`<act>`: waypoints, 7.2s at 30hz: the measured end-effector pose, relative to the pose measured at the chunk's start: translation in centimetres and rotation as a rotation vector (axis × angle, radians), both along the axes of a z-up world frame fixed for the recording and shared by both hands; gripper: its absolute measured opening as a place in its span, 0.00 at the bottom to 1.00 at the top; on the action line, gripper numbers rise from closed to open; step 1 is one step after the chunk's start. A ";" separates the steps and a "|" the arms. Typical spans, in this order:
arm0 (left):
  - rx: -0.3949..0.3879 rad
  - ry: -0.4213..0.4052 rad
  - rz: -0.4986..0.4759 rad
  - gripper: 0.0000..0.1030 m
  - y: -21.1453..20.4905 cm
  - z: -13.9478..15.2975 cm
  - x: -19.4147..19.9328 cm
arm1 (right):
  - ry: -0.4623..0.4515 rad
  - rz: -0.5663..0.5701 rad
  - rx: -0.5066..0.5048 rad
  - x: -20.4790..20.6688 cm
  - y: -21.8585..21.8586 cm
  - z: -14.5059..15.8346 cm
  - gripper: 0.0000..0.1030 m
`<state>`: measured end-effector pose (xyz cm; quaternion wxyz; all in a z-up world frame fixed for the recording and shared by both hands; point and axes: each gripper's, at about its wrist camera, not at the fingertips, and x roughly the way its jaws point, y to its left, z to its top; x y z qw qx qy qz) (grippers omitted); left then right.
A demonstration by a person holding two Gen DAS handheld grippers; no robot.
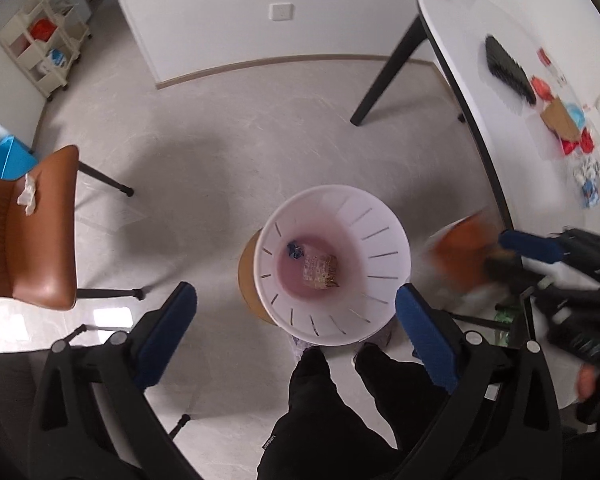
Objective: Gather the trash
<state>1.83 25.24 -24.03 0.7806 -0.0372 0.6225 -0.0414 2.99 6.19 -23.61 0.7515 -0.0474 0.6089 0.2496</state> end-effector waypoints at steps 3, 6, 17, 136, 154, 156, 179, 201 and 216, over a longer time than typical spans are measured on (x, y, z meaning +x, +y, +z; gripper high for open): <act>-0.004 -0.007 0.038 0.92 1.1 0.2 -0.4 | -0.002 0.020 -0.056 0.0 1.3 -1.2 0.79; 0.001 -0.004 0.058 0.92 1.0 0.1 -0.6 | 0.015 0.020 -0.060 -0.1 1.5 -1.4 0.79; 0.049 -0.097 -0.081 0.92 -3.2 4.2 0.3 | -0.166 -0.220 -0.065 -1.1 -6.9 6.9 0.98; -0.091 -0.211 -0.483 0.75 -25.3 8.3 6.0 | -0.083 -0.703 0.081 -2.7 -26.0 7.5 0.53; -0.032 -0.138 -0.135 0.75 -11.1 5.0 0.5 | -0.059 -0.333 0.112 -1.8 -13.1 7.3 0.53; -0.021 -0.124 -0.118 0.78 -10.6 4.4 0.2 | -0.056 -0.319 0.111 -1.9 -12.6 7.4 0.53; 0.010 -0.167 0.156 0.92 -0.9 8.0 0.7 | -0.040 -0.023 0.053 -2.1 -2.8 5.0 0.60; -0.020 -0.177 0.078 0.92 -4.9 9.0 0.6 | -0.068 -0.301 0.029 -2.8 -10.6 6.8 0.97; -0.027 -0.173 -0.083 0.92 -12.6 9.8 2.1 | -0.116 -0.489 -0.003 -4.5 -18.5 7.6 0.97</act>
